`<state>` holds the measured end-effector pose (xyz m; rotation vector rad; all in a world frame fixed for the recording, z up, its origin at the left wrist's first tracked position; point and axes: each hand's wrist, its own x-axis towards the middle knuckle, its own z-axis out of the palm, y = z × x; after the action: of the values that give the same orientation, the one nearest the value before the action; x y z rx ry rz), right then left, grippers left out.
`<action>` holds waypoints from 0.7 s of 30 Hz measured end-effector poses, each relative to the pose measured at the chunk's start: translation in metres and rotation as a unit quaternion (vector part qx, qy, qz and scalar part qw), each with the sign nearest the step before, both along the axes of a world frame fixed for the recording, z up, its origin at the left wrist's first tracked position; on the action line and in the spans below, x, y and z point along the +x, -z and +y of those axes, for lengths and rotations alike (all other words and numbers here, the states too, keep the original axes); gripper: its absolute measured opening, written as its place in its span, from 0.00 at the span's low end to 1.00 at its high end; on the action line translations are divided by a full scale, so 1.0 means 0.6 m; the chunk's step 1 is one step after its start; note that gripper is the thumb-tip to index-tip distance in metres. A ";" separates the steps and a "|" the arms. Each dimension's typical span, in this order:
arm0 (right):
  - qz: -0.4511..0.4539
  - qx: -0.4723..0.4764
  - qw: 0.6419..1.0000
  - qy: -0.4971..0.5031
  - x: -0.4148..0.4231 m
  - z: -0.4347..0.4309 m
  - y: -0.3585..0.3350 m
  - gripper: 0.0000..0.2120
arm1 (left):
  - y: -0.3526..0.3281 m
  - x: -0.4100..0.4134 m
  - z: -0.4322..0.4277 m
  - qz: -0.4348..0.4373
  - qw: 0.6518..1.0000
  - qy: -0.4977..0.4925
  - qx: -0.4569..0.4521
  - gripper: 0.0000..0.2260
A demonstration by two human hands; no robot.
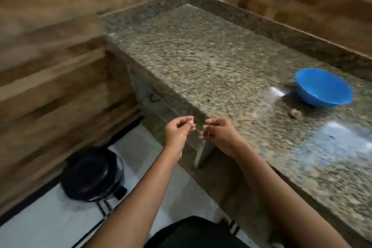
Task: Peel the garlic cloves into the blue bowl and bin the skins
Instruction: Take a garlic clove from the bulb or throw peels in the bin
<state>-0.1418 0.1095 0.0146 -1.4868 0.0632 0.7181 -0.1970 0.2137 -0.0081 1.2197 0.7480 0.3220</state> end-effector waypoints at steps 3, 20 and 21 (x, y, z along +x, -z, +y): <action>0.023 0.028 0.998 -0.056 -0.063 0.128 0.011 0.10 | 0.013 -0.091 0.116 0.016 0.999 -0.045 0.016 0.07; 0.041 -0.082 0.953 -0.289 -0.274 0.625 0.112 0.14 | 0.095 -0.385 0.521 0.083 0.929 -0.335 -0.132 0.09; 0.047 -0.098 0.951 -0.290 -0.276 0.645 0.121 0.14 | 0.102 -0.388 0.539 0.093 0.928 -0.334 -0.137 0.09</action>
<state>-0.3072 0.4966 -0.0577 -1.6755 -0.2492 1.2865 -0.4300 0.5373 -0.0696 0.7047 1.3265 0.6409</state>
